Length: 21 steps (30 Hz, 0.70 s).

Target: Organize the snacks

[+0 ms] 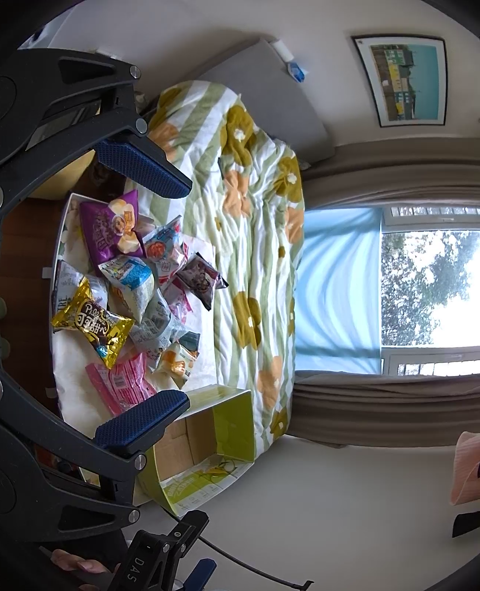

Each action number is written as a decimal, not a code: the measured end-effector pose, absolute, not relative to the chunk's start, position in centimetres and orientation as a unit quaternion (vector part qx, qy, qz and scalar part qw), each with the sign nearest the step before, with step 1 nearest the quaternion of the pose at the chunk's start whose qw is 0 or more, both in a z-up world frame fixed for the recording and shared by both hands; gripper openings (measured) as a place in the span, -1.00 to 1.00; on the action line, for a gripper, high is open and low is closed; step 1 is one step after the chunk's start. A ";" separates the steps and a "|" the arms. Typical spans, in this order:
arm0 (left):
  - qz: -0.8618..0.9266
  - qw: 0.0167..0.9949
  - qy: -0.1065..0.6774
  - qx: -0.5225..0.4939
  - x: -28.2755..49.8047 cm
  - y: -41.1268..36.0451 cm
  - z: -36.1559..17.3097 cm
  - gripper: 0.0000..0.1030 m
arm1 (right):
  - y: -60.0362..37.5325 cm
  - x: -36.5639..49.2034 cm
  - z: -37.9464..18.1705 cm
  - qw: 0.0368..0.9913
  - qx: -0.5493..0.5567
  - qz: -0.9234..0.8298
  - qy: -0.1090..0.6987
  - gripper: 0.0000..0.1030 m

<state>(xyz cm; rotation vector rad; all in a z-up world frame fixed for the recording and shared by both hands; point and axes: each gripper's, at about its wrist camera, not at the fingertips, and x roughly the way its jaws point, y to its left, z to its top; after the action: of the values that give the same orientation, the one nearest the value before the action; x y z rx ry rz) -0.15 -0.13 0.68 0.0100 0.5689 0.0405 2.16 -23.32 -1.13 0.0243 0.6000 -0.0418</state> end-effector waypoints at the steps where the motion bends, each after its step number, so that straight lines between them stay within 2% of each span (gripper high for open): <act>1: 0.020 0.960 0.281 0.005 -0.1 -0.1 0.7 0.99 | -23.3 2.2 -1.1 0.955 0.012 -0.020 0.296 0.99; 21: 0.021 0.959 0.281 0.006 -0.3 -0.1 0.6 0.99 | -23.0 2.0 -1.5 0.954 0.014 -0.019 0.299 0.99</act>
<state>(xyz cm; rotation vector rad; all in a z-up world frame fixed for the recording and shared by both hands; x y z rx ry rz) -0.31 -0.10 0.63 0.0112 0.5707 0.0435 2.00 -23.02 -1.53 0.0282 0.6067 -0.0383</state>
